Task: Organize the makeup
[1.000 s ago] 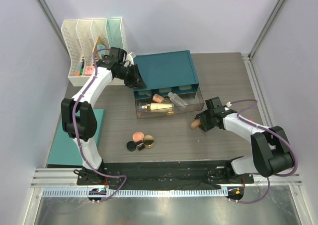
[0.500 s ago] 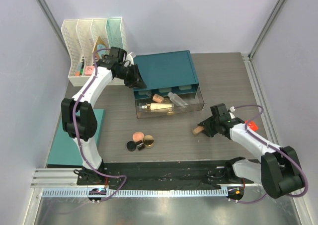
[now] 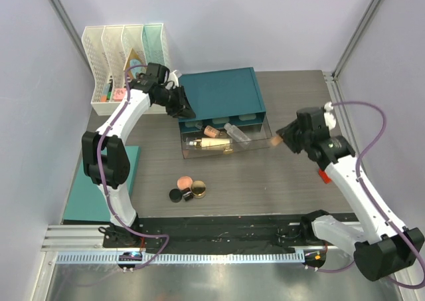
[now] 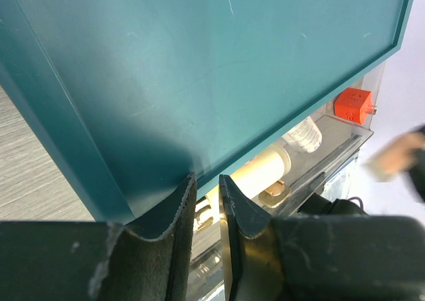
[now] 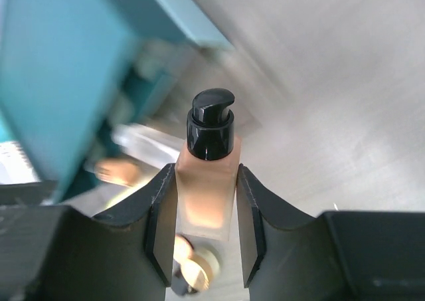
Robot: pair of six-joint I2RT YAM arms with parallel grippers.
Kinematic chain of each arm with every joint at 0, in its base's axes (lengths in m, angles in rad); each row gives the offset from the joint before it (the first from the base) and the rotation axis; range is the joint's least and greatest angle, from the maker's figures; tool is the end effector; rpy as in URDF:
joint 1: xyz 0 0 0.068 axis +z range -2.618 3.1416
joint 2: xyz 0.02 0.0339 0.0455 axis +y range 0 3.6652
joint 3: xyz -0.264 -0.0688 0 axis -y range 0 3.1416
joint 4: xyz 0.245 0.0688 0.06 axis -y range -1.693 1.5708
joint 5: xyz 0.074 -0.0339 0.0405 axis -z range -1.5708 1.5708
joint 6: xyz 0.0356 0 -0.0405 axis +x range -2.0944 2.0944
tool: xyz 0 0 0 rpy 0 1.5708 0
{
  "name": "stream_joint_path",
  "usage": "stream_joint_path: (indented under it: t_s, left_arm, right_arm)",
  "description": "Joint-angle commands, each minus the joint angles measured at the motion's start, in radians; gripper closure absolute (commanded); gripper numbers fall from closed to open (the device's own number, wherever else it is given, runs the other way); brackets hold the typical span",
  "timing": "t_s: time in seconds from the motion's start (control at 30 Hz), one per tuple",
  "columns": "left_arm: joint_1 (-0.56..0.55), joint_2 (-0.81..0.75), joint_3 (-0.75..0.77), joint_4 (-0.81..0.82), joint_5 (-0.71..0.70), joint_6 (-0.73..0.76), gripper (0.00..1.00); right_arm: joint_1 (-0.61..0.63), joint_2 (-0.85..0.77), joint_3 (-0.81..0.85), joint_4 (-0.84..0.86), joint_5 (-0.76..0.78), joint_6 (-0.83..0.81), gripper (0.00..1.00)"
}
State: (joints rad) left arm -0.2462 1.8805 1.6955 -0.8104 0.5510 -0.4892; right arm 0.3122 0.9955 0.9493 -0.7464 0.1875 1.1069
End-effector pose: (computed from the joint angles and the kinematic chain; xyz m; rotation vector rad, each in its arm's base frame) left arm 0.3922 -0.1178 0.2913 -0.1006 2.6421 -0.9753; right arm 0.1927 0.0552 0.3060 1.0116 2.1720 0.4687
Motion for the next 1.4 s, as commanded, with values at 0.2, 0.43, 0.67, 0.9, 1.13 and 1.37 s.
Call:
stream_joint_path:
  t_s: [0.2, 0.43, 0.67, 0.9, 1.13, 1.37]
  left_arm:
    - [0.008, 0.075, -0.043, -0.156, -0.135, 0.051, 0.76]
    - [0.01, 0.075, -0.039, -0.165, -0.138, 0.055, 0.76]
    - [0.01, 0.074, -0.043, -0.168, -0.141, 0.057, 0.76]
    - [0.01, 0.062, -0.071, -0.156, -0.137, 0.052, 0.76]
    - [0.01, 0.055, -0.074, -0.154, -0.137, 0.051, 0.76]
    - [0.01, 0.051, -0.073, -0.154, -0.138, 0.047, 0.76]
  right_arm:
    - [0.002, 0.29, 0.451, 0.012, 0.092, -0.383, 0.99]
    - [0.01, 0.439, 0.514, 0.018, -0.015, -0.413, 0.98]
    - [0.06, 0.486, 0.474, 0.062, -0.077, -0.409, 0.94]
    - [0.12, 0.545, 0.453, 0.059, -0.072, -0.42, 0.9]
    - [0.123, 0.572, 0.416, 0.068, -0.121, -0.398, 0.76]
    - [0.125, 0.557, 0.421, 0.076, -0.135, -0.366, 0.45]
